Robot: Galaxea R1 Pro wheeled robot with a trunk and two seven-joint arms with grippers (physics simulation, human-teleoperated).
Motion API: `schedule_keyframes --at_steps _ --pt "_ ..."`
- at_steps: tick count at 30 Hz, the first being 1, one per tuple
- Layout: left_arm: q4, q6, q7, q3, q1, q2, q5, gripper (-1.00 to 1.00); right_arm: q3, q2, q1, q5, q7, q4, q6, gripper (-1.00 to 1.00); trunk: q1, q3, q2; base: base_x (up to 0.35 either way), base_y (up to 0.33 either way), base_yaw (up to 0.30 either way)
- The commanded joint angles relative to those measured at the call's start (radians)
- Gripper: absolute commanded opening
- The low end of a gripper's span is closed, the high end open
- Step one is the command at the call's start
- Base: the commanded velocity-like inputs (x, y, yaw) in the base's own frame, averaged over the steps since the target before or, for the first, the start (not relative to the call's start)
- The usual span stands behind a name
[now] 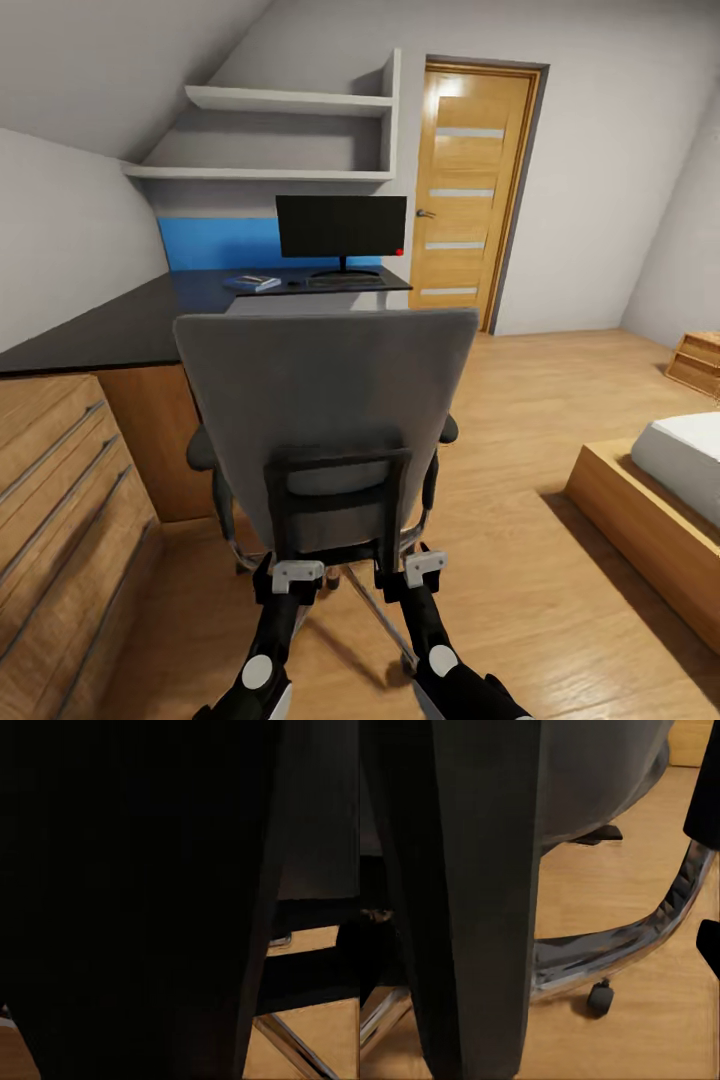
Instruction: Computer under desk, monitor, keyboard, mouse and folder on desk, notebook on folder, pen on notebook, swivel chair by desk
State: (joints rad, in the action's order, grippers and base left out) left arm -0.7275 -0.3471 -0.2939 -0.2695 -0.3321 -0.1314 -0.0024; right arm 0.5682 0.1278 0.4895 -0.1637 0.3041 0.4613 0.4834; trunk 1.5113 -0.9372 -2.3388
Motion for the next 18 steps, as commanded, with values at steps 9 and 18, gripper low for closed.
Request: schedule_keyframes --at_steps 9,18 --pt "0.002 -0.003 -0.008 -0.004 -0.001 0.001 0.005 1.0 0.008 0.0 0.001 -0.01 0.006 -0.001 0.004 1.0 0.001 0.001 0.0 0.322 -0.077 -0.114" --pt "0.002 -0.003 -0.008 -0.004 -0.001 0.002 0.005 1.0 0.007 0.0 0.001 -0.01 0.006 -0.001 0.004 1.0 0.001 0.001 0.0 0.322 -0.044 -0.002"
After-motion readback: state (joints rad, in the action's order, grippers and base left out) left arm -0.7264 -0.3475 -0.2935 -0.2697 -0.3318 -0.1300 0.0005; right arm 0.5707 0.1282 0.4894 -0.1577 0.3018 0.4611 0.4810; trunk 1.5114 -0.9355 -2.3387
